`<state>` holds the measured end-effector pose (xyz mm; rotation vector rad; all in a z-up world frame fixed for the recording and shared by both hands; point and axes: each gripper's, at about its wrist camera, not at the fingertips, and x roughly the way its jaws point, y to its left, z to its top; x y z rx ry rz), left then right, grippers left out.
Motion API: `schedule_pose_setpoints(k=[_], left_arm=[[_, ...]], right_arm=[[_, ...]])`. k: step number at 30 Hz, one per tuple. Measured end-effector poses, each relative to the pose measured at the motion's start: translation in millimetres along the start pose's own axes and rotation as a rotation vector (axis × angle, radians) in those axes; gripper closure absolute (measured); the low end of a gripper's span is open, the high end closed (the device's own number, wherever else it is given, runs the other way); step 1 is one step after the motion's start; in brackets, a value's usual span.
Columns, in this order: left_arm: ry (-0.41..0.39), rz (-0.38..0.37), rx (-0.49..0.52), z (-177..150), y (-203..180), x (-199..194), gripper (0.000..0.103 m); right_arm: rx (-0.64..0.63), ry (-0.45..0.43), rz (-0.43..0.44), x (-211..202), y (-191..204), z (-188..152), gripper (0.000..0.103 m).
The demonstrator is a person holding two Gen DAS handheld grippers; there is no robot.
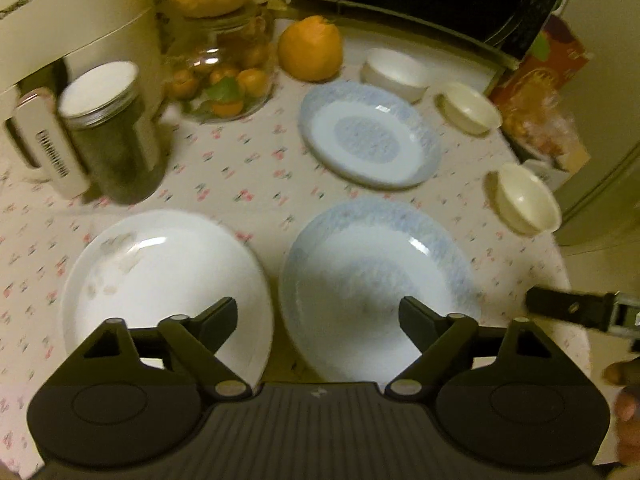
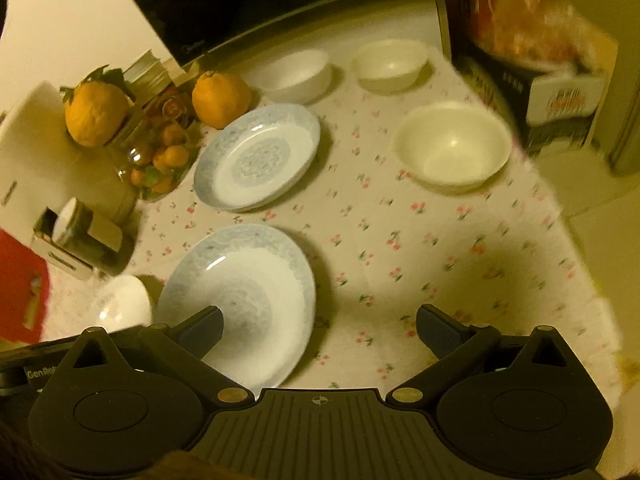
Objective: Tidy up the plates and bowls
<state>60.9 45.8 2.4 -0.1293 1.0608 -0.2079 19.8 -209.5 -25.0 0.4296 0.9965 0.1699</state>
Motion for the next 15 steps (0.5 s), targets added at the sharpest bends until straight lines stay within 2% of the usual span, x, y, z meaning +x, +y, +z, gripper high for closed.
schedule_pose_setpoints(k=[1, 3, 4, 7, 11, 15], left_arm=[[0.005, -0.011, 0.007, 3, 1, 4, 0.023], [0.029, -0.027, 0.029, 8, 3, 13, 0.039], [0.039, -0.031, 0.033, 11, 5, 17, 0.042], [0.028, -0.055, 0.060, 17, 7, 24, 0.044], [-0.024, -0.045, 0.137, 20, 3, 26, 0.044], [-0.004, -0.026, 0.185, 21, -1, 38, 0.050]], right_arm=[[0.032, 0.022, 0.030, 4, -5, 0, 0.002], [0.083, 0.065, 0.080, 14, -11, 1, 0.006], [0.098, 0.072, 0.093, 18, -13, 3, 0.008], [0.120, 0.080, 0.116, 27, -16, 6, 0.013], [0.155, 0.105, 0.143, 35, -21, 7, 0.020], [0.145, 0.122, 0.129, 42, -19, 7, 0.023]])
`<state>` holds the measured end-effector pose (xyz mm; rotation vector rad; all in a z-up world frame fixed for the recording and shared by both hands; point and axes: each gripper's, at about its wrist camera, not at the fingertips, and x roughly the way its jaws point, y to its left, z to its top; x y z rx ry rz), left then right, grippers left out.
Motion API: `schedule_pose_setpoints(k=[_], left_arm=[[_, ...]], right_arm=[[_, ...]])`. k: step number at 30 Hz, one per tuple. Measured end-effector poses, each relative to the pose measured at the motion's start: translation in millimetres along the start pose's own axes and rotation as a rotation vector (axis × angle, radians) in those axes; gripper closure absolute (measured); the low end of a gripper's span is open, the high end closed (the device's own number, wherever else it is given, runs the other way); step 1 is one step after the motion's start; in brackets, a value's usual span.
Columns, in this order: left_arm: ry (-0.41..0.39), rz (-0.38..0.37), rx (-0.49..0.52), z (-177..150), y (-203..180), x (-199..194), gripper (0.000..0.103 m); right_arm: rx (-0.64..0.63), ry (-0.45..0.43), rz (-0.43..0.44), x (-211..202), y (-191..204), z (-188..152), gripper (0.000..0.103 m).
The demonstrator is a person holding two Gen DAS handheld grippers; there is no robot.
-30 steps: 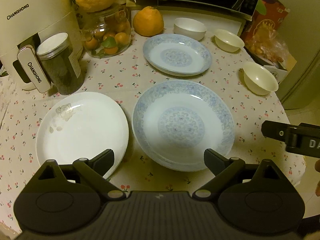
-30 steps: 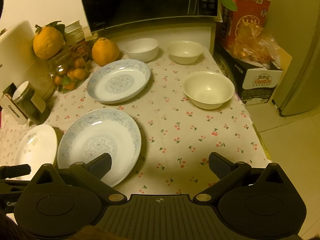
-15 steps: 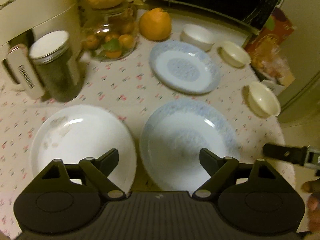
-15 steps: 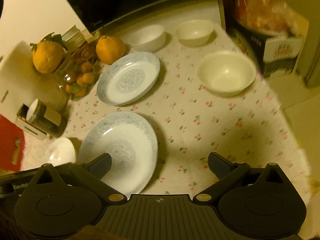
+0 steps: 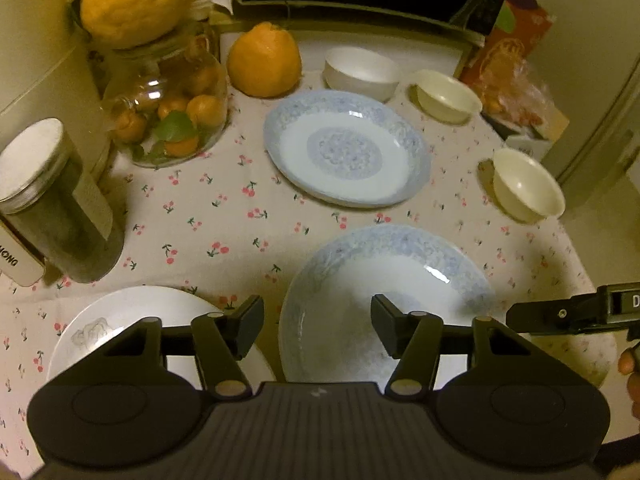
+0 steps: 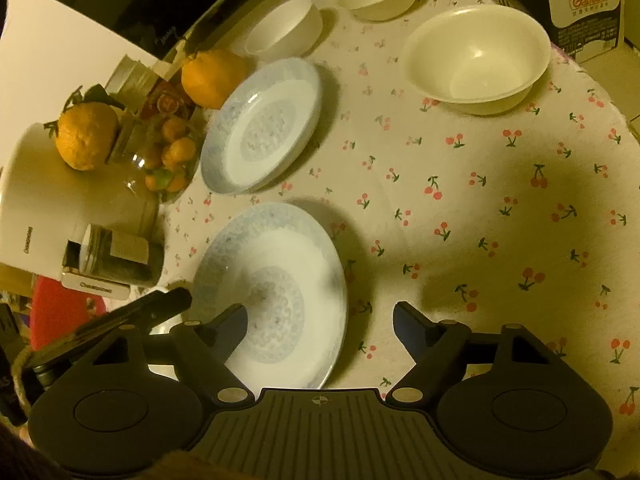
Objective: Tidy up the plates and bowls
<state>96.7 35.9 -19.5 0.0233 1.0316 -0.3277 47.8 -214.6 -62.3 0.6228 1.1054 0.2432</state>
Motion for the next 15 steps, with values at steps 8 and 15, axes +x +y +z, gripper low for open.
schedule_pose_setpoints(k=[8, 15], left_arm=[[0.047, 0.014, -0.016, -1, 6, 18, 0.062], [0.041, 0.045, -0.023, 1, 7, 23, 0.082]], right_arm=[[0.019, 0.020, -0.013, 12, -3, 1, 0.039], [0.020, 0.044, -0.021, 23, -2, 0, 0.071]])
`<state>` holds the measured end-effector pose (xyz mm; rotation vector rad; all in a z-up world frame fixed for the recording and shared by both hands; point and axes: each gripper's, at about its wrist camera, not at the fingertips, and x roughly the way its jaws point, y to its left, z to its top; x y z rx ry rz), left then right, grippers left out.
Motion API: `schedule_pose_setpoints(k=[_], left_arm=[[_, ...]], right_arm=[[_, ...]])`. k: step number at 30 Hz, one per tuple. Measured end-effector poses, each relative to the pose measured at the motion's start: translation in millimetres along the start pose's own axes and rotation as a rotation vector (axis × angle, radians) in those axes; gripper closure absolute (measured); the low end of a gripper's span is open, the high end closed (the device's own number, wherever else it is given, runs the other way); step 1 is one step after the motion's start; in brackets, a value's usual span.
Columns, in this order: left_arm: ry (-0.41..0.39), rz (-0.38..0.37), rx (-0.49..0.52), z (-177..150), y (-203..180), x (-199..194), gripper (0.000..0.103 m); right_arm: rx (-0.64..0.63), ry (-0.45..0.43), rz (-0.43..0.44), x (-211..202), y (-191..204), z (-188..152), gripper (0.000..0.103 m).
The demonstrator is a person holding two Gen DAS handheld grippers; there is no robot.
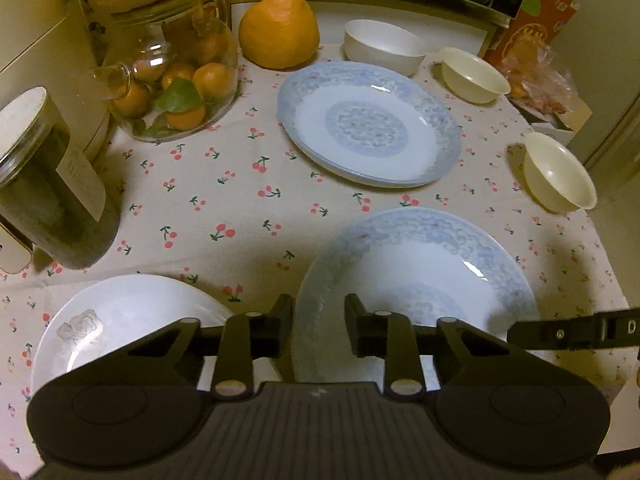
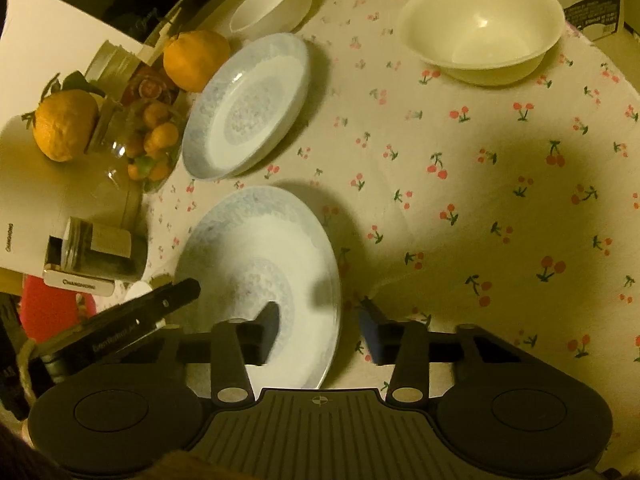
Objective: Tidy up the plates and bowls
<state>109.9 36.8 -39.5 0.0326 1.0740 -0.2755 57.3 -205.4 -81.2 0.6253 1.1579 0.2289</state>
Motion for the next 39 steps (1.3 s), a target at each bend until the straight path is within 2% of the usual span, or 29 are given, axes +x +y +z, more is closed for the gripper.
schedule_pose_setpoints(k=[3, 8, 24, 39], left_arm=[[0.004, 0.020, 0.008, 0, 1, 3, 0.089], [0.013, 0.021, 0.006, -1, 3, 5, 0.091], [-0.002, -0.002, 0.094, -9, -19, -8, 0.094], [-0.001, -0.005, 0.101, -14, -26, -12, 0.094]], right_arm=[[-0.011, 0.004, -0.014, 4, 1, -1, 0.084], [-0.034, -0.004, -0.038, 8, 1, -2, 0.094], [0.023, -0.073, -0.052, -14, -13, 21, 0.094], [0.032, -0.094, -0.085, -15, -16, 32, 0.095]])
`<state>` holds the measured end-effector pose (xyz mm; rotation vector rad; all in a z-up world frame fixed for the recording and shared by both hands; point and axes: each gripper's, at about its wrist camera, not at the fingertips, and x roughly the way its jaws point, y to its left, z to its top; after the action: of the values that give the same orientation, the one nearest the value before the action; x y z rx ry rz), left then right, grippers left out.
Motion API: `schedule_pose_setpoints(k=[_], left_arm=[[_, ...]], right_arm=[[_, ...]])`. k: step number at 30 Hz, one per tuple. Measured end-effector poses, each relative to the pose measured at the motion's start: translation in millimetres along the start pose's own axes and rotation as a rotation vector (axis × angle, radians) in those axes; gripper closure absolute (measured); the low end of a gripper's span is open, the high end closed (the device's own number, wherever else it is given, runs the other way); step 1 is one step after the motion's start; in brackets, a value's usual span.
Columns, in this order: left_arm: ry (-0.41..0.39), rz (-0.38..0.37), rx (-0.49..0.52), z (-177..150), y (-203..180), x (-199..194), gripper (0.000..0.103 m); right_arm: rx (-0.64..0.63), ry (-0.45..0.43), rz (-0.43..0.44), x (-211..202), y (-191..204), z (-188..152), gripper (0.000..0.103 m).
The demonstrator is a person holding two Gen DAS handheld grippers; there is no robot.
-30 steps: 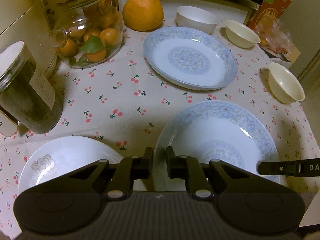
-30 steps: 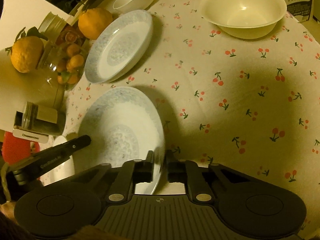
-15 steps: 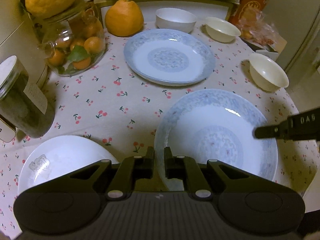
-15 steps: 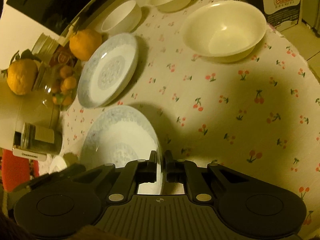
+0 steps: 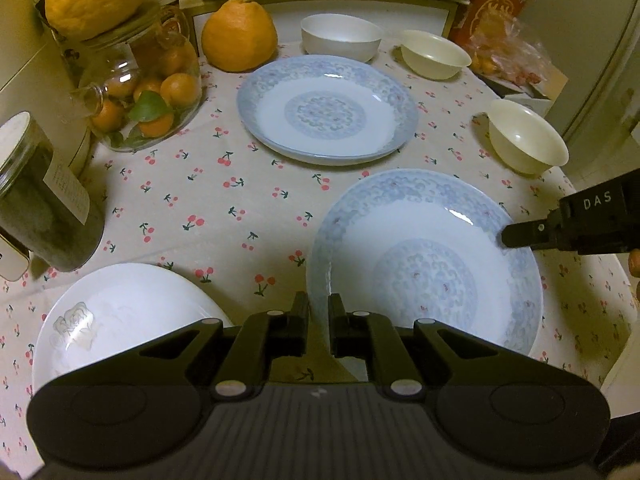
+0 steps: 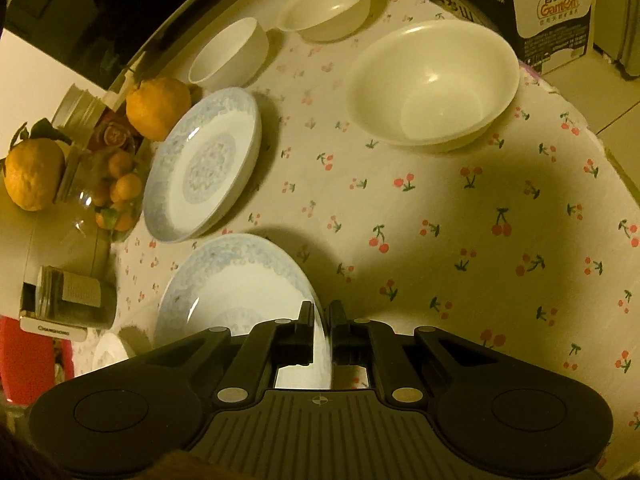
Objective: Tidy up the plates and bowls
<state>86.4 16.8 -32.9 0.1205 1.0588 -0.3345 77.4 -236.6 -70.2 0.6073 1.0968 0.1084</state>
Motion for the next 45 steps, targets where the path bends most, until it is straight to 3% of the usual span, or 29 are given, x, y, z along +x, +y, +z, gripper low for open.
schedule_pose_setpoints(k=[7, 16, 19, 25, 27, 30, 33, 39, 45], left_arm=[[0.015, -0.014, -0.035, 1, 3, 2, 0.092], [0.006, 0.003, -0.057, 4, 3, 0, 0.081], [0.006, 0.006, -0.066, 4, 4, 0, 0.080], [0.004, 0.007, -0.096, 6, 5, -1, 0.063], [-0.002, 0.018, -0.107, 7, 5, -2, 0.044], [-0.013, 0.038, -0.129, 10, 6, -4, 0.025], [-0.022, 0.052, -0.155, 13, 8, -7, 0.014], [-0.048, 0.092, -0.234, 15, 16, -9, 0.004], [-0.049, 0.128, -0.264, 22, 20, -2, 0.003]], right_arm=[[-0.037, 0.004, -0.013, -1, 5, 0, 0.090], [-0.062, 0.015, -0.014, -3, 8, 1, 0.086], [-0.070, 0.016, -0.016, -4, 9, 1, 0.078], [-0.079, -0.001, -0.011, -8, 15, 2, 0.061], [-0.074, -0.010, -0.006, -10, 17, 3, 0.052], [-0.069, -0.025, 0.016, -15, 22, 5, 0.039], [-0.062, -0.046, 0.043, -20, 28, 7, 0.030], [-0.074, -0.086, 0.078, -30, 42, 11, 0.020], [-0.089, -0.095, 0.057, -29, 49, 17, 0.018]])
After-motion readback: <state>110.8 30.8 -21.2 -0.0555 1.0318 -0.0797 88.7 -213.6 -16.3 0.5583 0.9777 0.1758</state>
